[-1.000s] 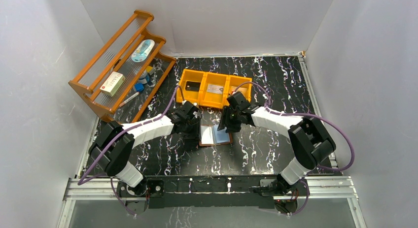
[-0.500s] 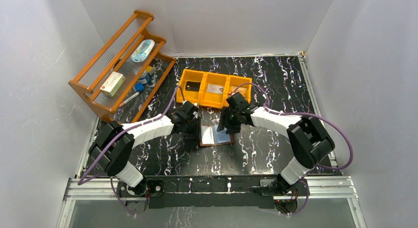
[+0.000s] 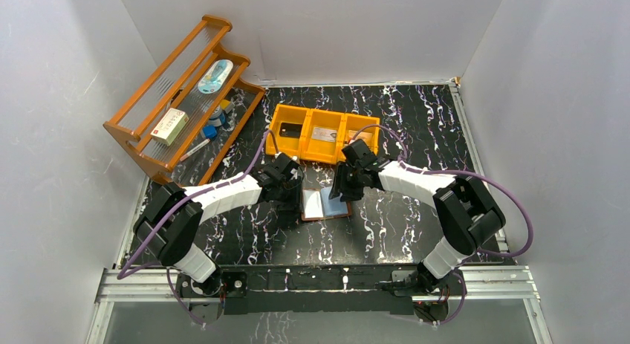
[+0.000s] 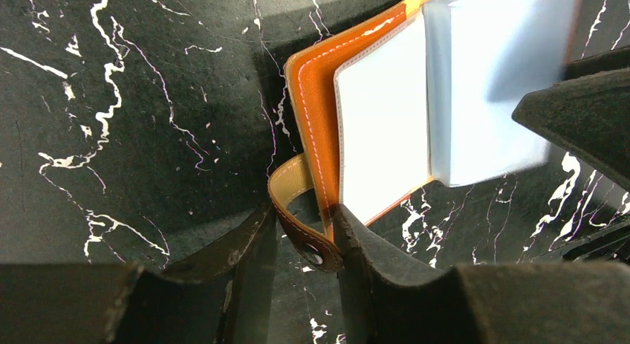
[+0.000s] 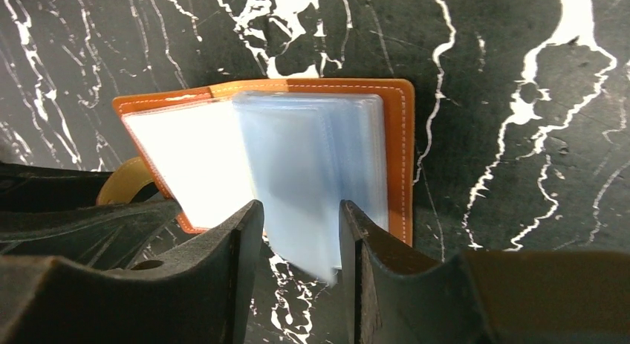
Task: Take the credit cards out of the card holder
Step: Remove the credit card from the card holder.
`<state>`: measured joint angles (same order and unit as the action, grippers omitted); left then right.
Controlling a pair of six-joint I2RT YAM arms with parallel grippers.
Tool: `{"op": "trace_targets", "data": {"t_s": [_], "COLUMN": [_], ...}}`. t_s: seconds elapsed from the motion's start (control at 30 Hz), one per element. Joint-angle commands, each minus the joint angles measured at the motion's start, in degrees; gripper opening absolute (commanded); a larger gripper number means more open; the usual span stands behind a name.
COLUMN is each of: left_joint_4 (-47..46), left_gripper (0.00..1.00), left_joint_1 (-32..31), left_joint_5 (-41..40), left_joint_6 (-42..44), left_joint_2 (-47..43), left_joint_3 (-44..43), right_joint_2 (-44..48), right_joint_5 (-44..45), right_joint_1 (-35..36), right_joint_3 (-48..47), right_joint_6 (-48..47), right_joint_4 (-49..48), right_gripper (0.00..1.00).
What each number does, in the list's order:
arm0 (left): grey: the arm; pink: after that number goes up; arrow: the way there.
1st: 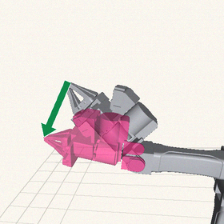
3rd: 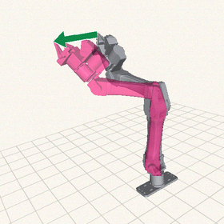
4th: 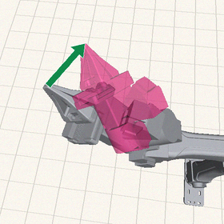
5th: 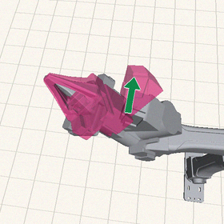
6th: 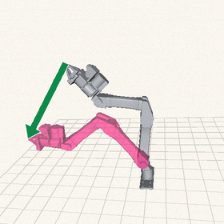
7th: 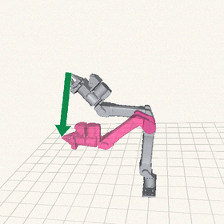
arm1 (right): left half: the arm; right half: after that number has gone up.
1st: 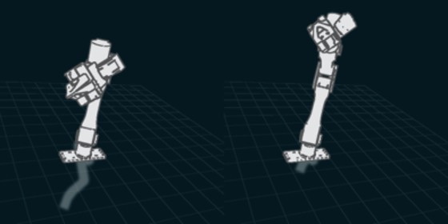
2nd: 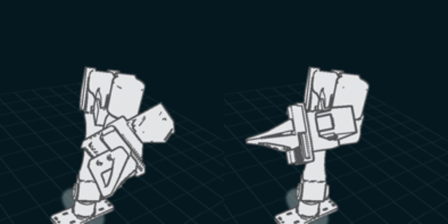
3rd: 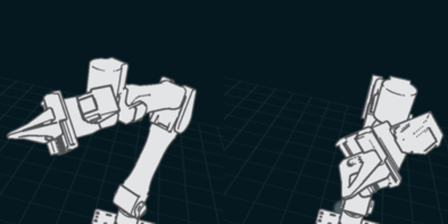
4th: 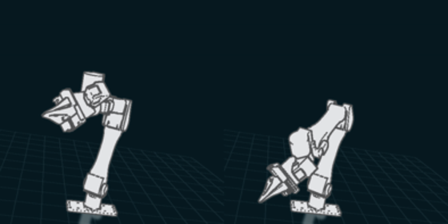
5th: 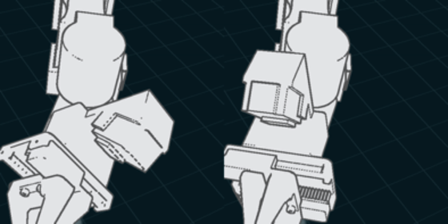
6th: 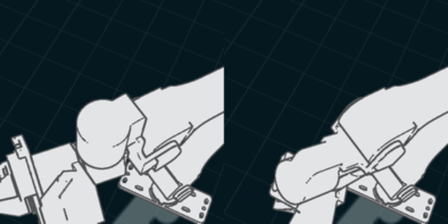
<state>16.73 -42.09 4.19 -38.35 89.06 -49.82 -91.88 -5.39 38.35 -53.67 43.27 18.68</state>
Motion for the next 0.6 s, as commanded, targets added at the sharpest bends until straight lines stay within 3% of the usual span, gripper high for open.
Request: {"op": "trace_targets", "data": {"t_s": [0.0,0.17,0.37,0.57], "left_joint_4": [0.7,0.5,0.2,0.4], "left_gripper": [0.31,0.31,0.31,0.31], "left_joint_1": [-0.1,-0.1,-0.1,-0.1], "left_joint_5": [1.4,1.7,1.7,1.0], "left_joint_6": [0.6,0.6,0.5,0.1], "left_joint_2": [-1.8,-1.5,-1.5,-2.5], "left_joint_3": [-0.4,-0.5,-0.5,-0.2], "right_joint_2": [0.0,0.3,-3.7,-7.4], "right_joint_5": [-4.6,-8.2,-22.3,-22.1], "right_joint_1": [0.0,0.0,0.4,1.2], "right_joint_3": [0.6,0.9,-0.2,-1.8], "right_joint_6": [-0.1,0.9,3.1,2.0], "right_joint_4": [-4.1,-7.3,-16.9,-15.6], "right_gripper": [0.50,0.49,0.52,0.54]}}
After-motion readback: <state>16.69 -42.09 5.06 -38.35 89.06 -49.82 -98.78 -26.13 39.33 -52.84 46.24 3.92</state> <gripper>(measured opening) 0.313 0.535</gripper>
